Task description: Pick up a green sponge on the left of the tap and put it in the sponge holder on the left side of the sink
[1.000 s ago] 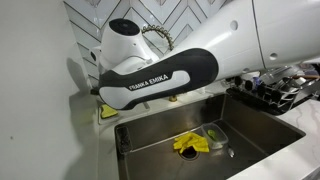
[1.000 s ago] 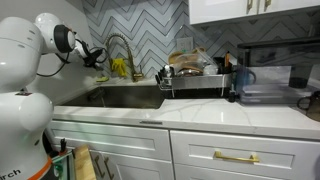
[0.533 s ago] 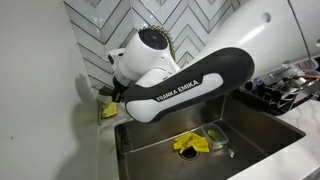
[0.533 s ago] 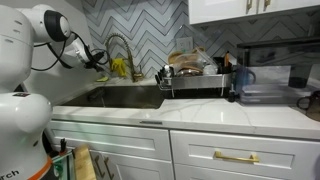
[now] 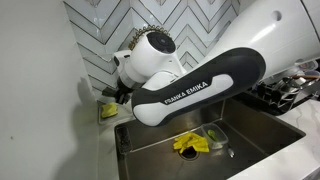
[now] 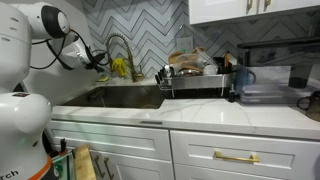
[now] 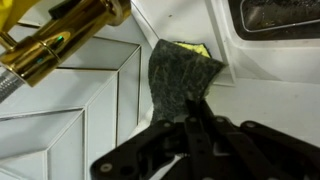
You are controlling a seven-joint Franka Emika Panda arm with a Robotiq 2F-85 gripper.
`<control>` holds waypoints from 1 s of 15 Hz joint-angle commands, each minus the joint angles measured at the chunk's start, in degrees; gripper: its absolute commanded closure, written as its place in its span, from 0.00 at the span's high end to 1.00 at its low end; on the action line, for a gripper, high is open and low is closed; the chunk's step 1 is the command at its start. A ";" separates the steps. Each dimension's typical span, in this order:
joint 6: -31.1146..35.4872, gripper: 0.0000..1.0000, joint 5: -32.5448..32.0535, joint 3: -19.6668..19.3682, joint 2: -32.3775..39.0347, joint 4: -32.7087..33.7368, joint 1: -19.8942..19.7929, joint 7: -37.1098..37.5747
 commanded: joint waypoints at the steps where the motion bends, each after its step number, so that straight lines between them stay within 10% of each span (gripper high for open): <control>1: 6.21 0.02 -0.17 5.00 0.83 -1.82 -4.81 -0.05; 15: 23.96 0.02 -1.05 20.35 1.54 -15.45 -17.86 11.12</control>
